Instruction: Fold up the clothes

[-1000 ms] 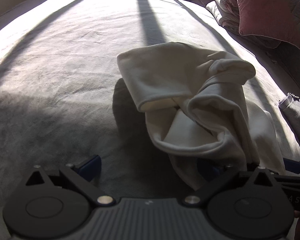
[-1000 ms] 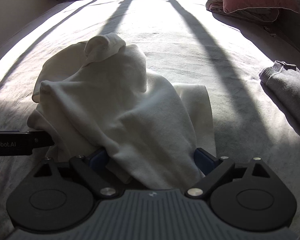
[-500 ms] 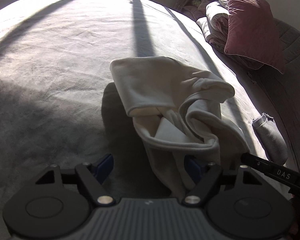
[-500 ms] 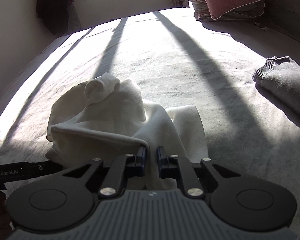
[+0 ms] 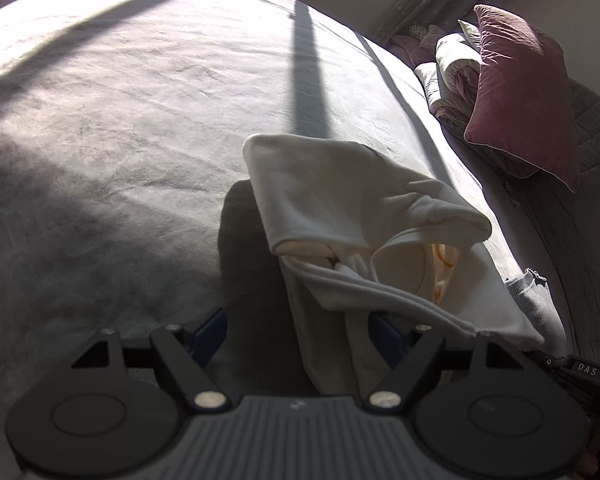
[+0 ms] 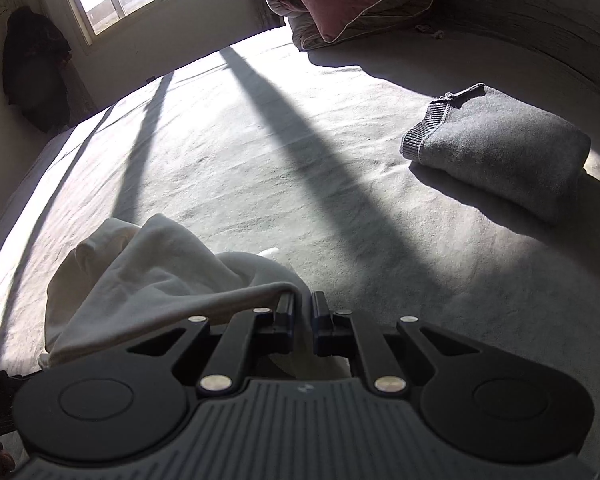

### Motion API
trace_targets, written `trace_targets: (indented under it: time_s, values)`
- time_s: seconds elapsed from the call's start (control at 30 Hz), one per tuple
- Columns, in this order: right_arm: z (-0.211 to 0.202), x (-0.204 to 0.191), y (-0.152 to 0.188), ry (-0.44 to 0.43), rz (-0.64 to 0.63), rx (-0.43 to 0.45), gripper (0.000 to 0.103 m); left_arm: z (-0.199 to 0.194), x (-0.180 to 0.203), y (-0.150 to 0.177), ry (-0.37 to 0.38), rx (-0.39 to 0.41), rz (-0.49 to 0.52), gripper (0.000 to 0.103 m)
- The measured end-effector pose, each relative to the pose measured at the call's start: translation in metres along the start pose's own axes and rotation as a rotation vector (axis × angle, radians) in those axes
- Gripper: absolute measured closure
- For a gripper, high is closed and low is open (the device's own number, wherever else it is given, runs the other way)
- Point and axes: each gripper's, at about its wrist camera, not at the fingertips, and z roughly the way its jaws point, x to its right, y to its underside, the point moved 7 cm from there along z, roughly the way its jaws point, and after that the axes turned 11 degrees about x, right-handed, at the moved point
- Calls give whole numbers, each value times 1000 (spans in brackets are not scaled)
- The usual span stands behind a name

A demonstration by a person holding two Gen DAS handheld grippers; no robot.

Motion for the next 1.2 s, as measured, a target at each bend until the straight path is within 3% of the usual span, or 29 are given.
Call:
trace_targets:
  time_s: [0.53,0.63,0.73,0.8,0.83,0.97,1.0,1.07,1.13,1.2]
  values:
    - [-20,-19,49,-161,-186,-175,100,-12,-4,-11,84,18,-123,28]
    - [-20,-21,53,-165,-229,-155,97,-15,2,-12,117,22,-126,27]
    - [-20,-22,54,-155,-255,-140,79,-16,9,-11,154,16,-132,24]
    - [-22,-24,51,-153,-259,-118,37,-14,13,-8,171,8,-131,23]
    - [-23,-26,49,-159,-259,-97,32,-13,16,-5,176,0,-132,23]
    - [-19,-33,48,-160,-295,-78,32,-5,21,4,196,-45,-168,25]
    - [-16,-34,50,-153,-308,-83,32,-3,21,7,202,-60,-183,27]
    - [-8,-34,54,-125,-332,-100,32,0,22,10,217,-84,-211,42]
    - [-1,-33,59,-92,-353,-115,32,3,23,13,230,-102,-233,65]
    - [7,-31,62,-61,-367,-126,32,5,23,15,226,-109,-229,82]
